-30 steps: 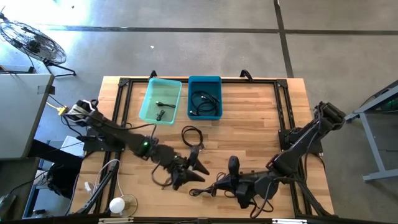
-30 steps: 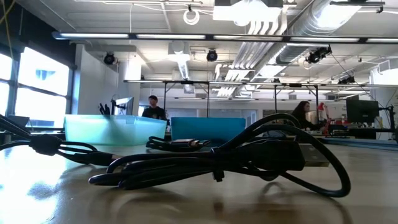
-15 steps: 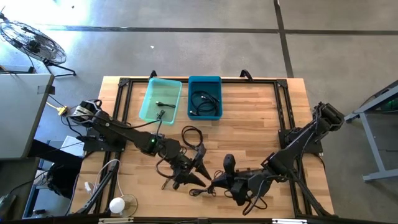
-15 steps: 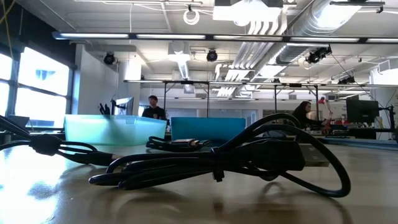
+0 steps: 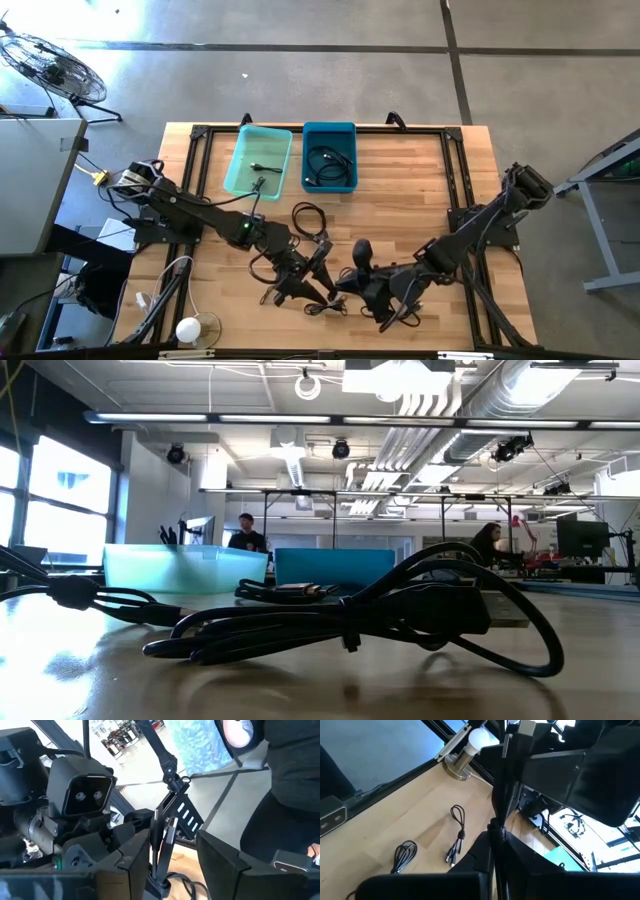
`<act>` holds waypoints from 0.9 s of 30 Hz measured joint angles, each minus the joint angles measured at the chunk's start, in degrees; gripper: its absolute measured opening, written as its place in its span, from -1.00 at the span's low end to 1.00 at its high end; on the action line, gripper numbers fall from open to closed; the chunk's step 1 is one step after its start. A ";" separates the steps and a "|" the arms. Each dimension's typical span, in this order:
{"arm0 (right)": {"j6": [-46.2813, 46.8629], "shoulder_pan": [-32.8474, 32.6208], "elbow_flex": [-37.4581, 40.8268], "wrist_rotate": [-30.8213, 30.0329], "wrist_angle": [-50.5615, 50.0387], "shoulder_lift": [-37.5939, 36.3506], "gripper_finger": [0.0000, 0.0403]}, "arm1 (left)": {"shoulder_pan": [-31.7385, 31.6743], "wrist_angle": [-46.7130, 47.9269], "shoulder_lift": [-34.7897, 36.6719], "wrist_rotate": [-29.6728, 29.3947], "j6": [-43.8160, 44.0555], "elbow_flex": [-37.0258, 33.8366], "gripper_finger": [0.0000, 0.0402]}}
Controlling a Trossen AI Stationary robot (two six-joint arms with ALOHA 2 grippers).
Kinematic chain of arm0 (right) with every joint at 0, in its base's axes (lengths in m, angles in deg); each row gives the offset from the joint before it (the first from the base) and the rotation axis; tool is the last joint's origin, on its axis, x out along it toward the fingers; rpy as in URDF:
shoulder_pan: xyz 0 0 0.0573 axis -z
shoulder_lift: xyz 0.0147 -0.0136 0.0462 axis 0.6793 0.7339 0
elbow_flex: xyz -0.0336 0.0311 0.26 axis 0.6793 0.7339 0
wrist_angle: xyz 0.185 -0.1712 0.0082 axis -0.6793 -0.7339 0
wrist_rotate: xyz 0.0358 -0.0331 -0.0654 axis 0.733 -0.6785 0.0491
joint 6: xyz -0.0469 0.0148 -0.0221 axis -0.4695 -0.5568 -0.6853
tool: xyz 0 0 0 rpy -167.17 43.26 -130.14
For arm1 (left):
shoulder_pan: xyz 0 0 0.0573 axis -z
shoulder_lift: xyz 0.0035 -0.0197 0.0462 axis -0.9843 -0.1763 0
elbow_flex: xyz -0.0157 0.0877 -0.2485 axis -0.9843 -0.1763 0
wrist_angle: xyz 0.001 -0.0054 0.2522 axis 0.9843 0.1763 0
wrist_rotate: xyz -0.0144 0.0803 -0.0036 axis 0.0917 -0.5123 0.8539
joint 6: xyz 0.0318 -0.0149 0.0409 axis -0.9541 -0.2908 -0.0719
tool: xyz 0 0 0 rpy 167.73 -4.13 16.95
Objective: Pick & Place USB Port
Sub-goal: Put the black USB cable into the green bin
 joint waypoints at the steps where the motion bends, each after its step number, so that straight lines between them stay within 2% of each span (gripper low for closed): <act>1: -0.01 0.20 0.00 0.03 0.00 0.00 -0.91 | 0.00 0.00 0.00 -0.02 -0.06 0.00 -0.22; 10: -0.01 1.40 0.00 1.89 -0.14 -0.01 -0.91 | 0.00 0.48 -1.03 -0.51 -0.96 0.11 -0.22; 13: 0.03 1.40 -0.02 1.93 0.04 -0.05 -0.91 | 0.00 0.14 -1.48 -2.62 -1.70 0.12 -0.24; 16: 1.04 1.48 -0.02 2.53 -0.42 -0.10 -0.91 | 0.00 0.44 -2.12 -5.19 -2.23 0.07 -0.38; 20: 3.17 1.49 -0.07 1.82 -0.93 -0.10 -0.85 | -0.10 0.10 -1.95 -5.21 -3.57 0.11 -0.84; 27: 8.73 1.49 -0.07 1.88 -1.83 -0.10 -0.83 | -0.04 0.76 -1.97 -6.28 -3.72 0.11 -0.86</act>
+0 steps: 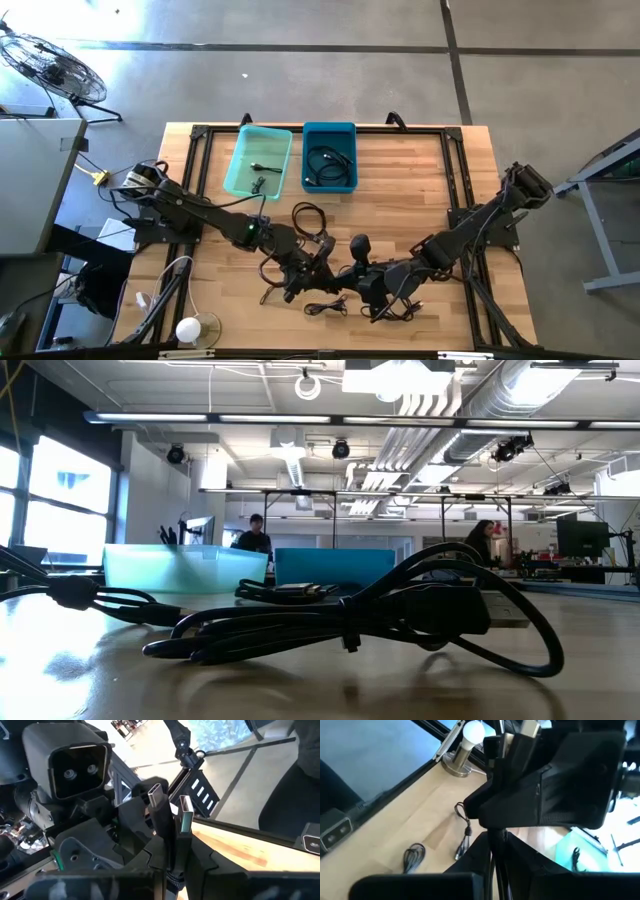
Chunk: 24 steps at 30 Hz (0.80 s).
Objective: Pick & Place USB Port
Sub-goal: Put the black USB cable into the green bin
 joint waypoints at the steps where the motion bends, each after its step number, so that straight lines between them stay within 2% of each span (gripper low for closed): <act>1: 1.29 0.00 0.00 -0.11 -0.14 0.00 -0.83 | 0.00 0.22 0.00 -0.06 0.00 0.00 -0.86; 4: 4.40 0.00 0.00 -0.69 -1.28 0.00 -0.77 | -0.02 0.65 0.00 -0.58 0.00 0.00 -0.86; 7: 6.43 -0.02 0.02 -2.59 -3.89 0.00 -0.62 | 0.06 1.90 0.07 -0.54 0.02 -0.04 -0.86; 15: 9.54 -0.07 0.02 -11.91 -7.86 0.00 -0.06 | 0.13 10.38 3.54 -10.56 -1.45 -0.07 -0.86; 17: 10.89 -0.07 0.02 -16.02 -10.60 0.00 0.04 | 0.78 16.03 5.94 -18.59 -1.55 -0.07 -0.86; 18: 12.49 -0.07 0.02 -18.29 -12.23 0.00 0.08 | 1.30 19.09 7.26 -24.75 -1.41 -0.06 -0.86; 22: 20.39 -0.05 0.02 -24.28 -19.27 0.00 0.13 | 3.21 36.52 11.30 -57.53 5.89 -0.02 -0.86; 24: 23.05 0.12 0.02 -24.50 -21.57 0.00 0.12 | 3.12 47.01 12.67 -69.34 12.37 -0.02 -0.86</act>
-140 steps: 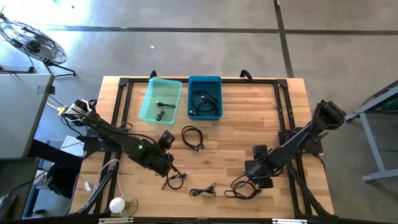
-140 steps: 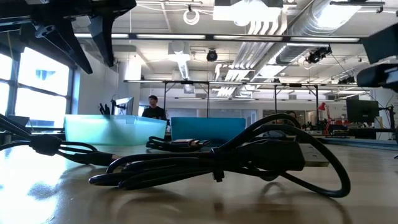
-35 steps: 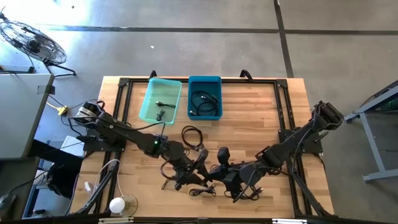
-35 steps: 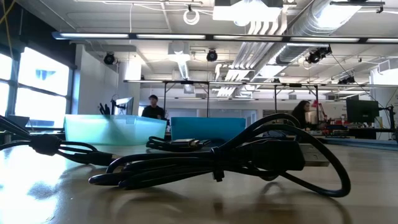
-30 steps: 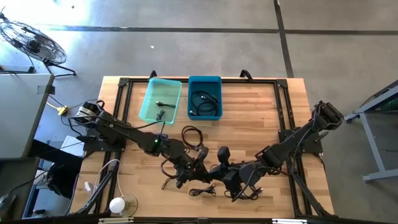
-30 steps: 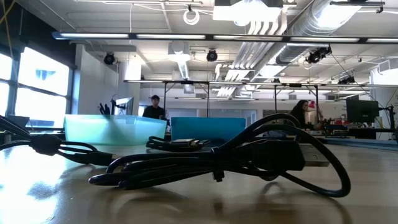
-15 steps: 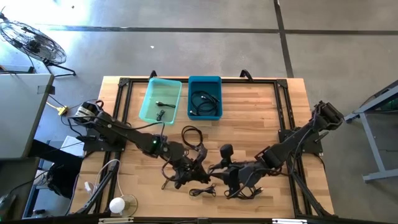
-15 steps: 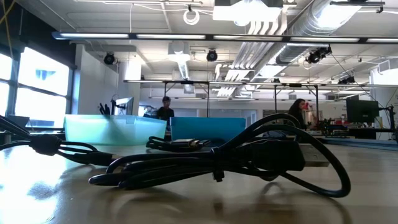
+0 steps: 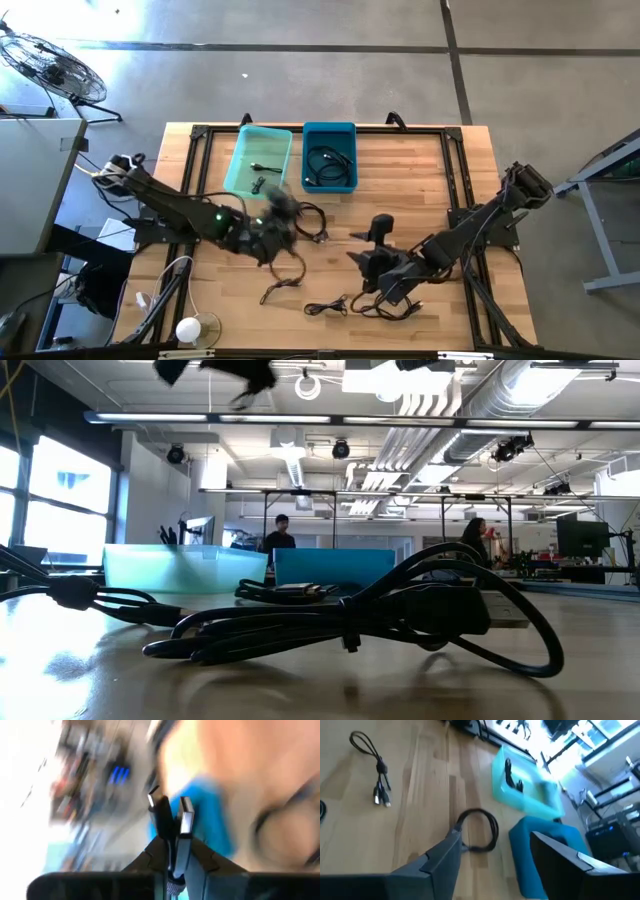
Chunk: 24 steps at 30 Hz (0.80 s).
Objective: Pick & Place USB Port
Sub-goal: Put the black USB cable into the green bin
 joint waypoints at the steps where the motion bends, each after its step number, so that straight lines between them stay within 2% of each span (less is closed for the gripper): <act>1: 0.97 0.17 0.00 0.19 -0.88 0.00 0.11 | -0.22 6.03 0.84 -3.36 4.27 -0.04 -0.86; 4: 2.73 0.70 0.00 1.41 -1.77 0.00 0.07 | -3.76 21.17 3.07 -4.67 19.18 -0.02 -0.86; 7: 2.81 1.01 0.00 1.56 -1.78 0.00 0.02 | -10.44 33.46 4.27 -0.24 30.89 -0.04 -0.86; 9: 2.80 1.03 0.00 1.52 -1.74 0.00 -0.01 | -15.97 37.91 4.40 2.30 33.92 -0.04 -0.86; 11: 2.80 1.01 0.00 1.56 -1.56 0.00 -0.04 | -21.75 38.87 4.33 6.34 33.39 -0.04 -0.86; 13: 2.83 0.99 0.00 1.56 -1.55 0.00 -0.07 | -27.99 36.79 4.33 12.22 29.10 -0.04 -0.86; 19: 2.79 1.01 0.00 1.55 -1.49 0.00 -0.14 | -43.11 20.17 3.67 34.98 11.90 -0.04 -0.86; 24: 2.77 1.01 0.00 1.80 -1.56 0.00 -0.18 | -52.11 15.87 2.10 45.36 10.50 -0.04 -0.86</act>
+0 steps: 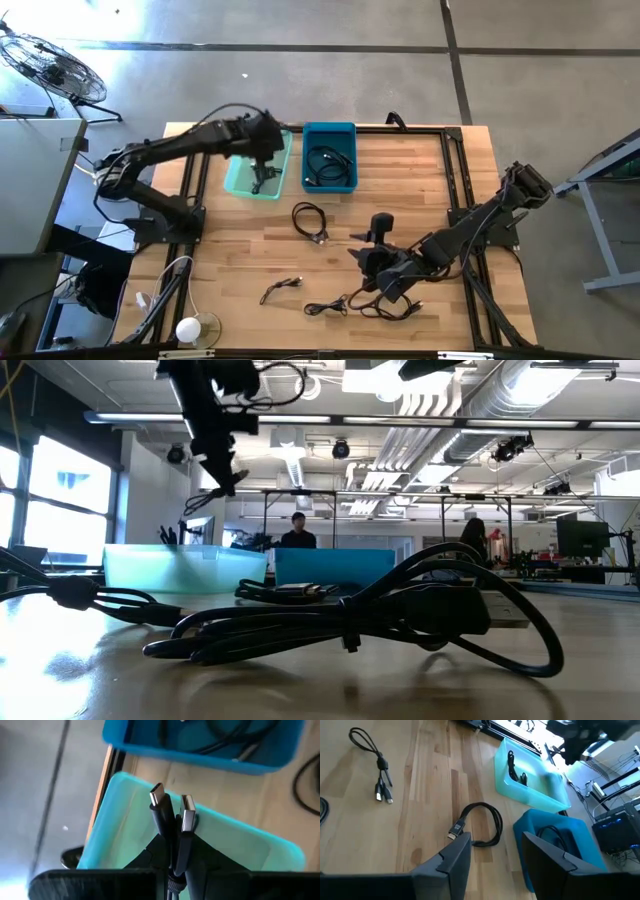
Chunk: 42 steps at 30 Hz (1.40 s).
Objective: Pick & Place USB Port
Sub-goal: Put the black USB cable into the green bin
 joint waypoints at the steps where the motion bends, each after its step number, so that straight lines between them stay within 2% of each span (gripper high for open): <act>1: -0.01 0.00 0.00 0.38 -0.15 0.00 -0.19 | -1.33 0.19 -0.40 0.98 -0.10 0.01 -0.86; 6: -0.02 0.00 0.00 2.18 -0.47 0.00 -0.23 | -6.17 3.20 -4.15 0.83 -0.30 0.00 -0.86; 9: 0.19 -0.02 0.00 2.38 -0.64 0.00 -0.23 | -8.34 3.22 -7.25 3.56 -1.47 0.00 -0.86; 17: 1.57 -0.02 0.00 4.87 -1.24 0.02 -0.23 | -9.48 1.99 -15.27 5.03 -5.46 0.00 -0.86; 25: 1.51 -0.02 0.04 4.48 -1.24 0.02 -0.23 | -9.33 1.85 -16.55 3.05 -6.46 0.00 -0.41; 29: 1.64 -0.02 0.78 4.50 -1.00 0.02 -0.23 | -9.32 2.04 -16.55 3.06 -6.37 0.00 -0.24; 33: 1.66 -0.02 2.40 4.49 -0.56 0.02 -0.23 | -7.74 3.41 -15.99 3.68 -7.13 0.14 -0.13; 37: 1.56 -0.02 3.93 4.22 -0.34 0.04 -0.23 | -4.23 9.05 -13.20 7.88 -7.62 3.22 -0.09; 42: 1.40 -0.02 4.37 3.55 -0.12 0.06 -0.24 | 5.42 17.64 -7.29 9.97 -3.23 7.44 -0.09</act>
